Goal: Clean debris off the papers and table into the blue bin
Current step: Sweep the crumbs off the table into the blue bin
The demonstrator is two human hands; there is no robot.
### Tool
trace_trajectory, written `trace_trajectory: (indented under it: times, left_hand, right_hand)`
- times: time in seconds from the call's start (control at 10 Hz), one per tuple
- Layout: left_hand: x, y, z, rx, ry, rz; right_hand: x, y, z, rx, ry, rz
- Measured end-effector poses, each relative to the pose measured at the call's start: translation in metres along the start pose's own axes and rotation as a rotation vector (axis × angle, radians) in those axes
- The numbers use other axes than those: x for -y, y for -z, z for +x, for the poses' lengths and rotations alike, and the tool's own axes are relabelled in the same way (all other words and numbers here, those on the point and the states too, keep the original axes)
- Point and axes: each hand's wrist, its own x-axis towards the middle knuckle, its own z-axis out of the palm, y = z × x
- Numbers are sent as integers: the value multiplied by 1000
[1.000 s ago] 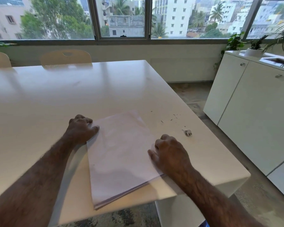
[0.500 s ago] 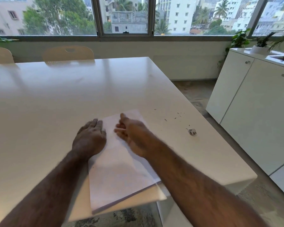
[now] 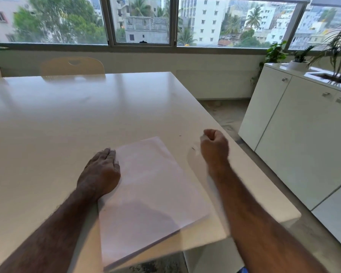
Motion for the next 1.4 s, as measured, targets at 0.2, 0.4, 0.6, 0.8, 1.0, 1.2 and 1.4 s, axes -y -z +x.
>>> trace_trajectory:
  times: [0.2, 0.4, 0.6, 0.8, 1.0, 1.2, 1.4]
  left_hand:
    - [2, -1, 2, -2, 18, 41]
    - [0, 2, 1, 13, 17, 27]
    - [-1, 2, 0, 0, 1, 13]
    - [-1, 2, -1, -20, 21, -38]
    - [-2, 3, -2, -18, 26, -54]
    - [0, 3, -1, -22, 28, -57]
    - [2, 4, 1, 1, 22, -65]
  right_hand:
    - [-24, 75, -5, 213, 236, -935]
    - [-36, 77, 1, 158, 307, -864]
    - [-10, 49, -6, 211, 442, -785]
    - [27, -35, 7, 384, 569, -632]
    - [11, -78, 35, 437, 564, -684]
    - [15, -63, 21, 394, 599, -707]
    - [26, 8, -37, 672, 446, -863]
